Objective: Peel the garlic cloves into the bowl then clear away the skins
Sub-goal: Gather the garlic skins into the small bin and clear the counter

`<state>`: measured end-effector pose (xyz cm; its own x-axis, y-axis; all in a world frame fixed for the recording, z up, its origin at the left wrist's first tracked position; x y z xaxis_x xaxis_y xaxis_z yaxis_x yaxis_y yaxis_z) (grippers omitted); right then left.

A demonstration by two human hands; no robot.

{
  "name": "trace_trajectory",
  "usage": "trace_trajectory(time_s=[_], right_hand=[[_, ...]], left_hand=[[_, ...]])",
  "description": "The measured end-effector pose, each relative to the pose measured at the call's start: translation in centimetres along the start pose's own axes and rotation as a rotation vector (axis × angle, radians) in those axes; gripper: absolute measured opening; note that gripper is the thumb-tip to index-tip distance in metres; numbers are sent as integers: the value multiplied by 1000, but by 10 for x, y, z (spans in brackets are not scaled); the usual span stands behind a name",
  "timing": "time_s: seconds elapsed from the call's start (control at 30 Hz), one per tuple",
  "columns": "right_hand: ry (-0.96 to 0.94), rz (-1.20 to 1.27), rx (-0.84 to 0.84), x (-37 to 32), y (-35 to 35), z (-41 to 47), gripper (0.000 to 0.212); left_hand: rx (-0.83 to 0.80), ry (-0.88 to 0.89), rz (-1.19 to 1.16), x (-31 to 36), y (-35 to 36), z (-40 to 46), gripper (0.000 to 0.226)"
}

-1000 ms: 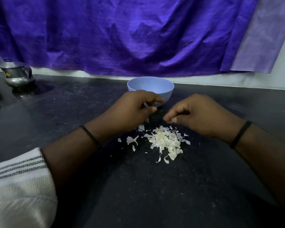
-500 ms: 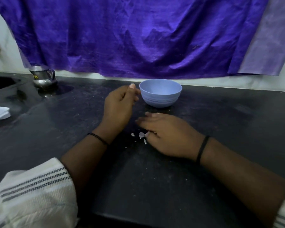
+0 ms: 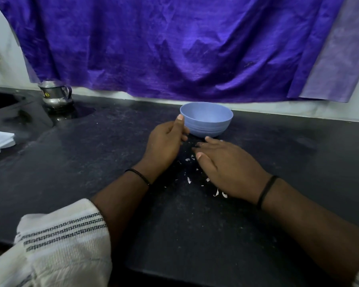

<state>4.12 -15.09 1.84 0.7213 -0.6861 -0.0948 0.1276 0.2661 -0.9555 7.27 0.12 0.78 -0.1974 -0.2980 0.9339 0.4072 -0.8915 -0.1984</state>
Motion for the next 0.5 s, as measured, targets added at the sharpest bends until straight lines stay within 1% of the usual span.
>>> trace_trajectory(time_s=[0.03,0.13,0.2,0.23,0.3,0.33,0.4,0.43,0.47,0.5], right_hand=[[-21,55,-17,0,4,4,56],[-56,82,-100,2,17,16,42],[-26,117,-143,7,16,14,42],[-13,150,-131,11,11,11,42],[7,260,-60,18,-5,3,40],[50,344,-6,26,-15,-3,35],[163,487,162,45,-38,-18,26],[224,504,232,55,-45,-25,26],[288,487,255,62,-48,-32,25],[350,453,234,68,-44,-38,23]], left_hand=[[-13,-19,10,-2,1,0,53],[-85,-94,72,-8,7,-1,57],[-165,-129,112,-11,13,-6,61],[-215,-140,131,-12,17,-9,64],[-332,-146,138,-12,25,-15,69],[-392,-150,129,-12,29,-19,74],[-492,-162,118,-12,37,-24,82],[-525,-170,113,-12,39,-26,84],[-551,-174,99,-10,41,-29,85],[-573,-174,86,-8,43,-32,87]])
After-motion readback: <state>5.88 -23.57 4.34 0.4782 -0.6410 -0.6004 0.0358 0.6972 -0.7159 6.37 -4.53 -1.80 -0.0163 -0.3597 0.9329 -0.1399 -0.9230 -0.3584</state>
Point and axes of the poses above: each hand's wrist, its own z-axis towards the middle knuckle, its own y-axis out of the palm, x = y × z, the point moved 7 cm from there along z, towards the middle knuckle, and after that the axes turned 4 degrees about -y, right-handed, at the moved point
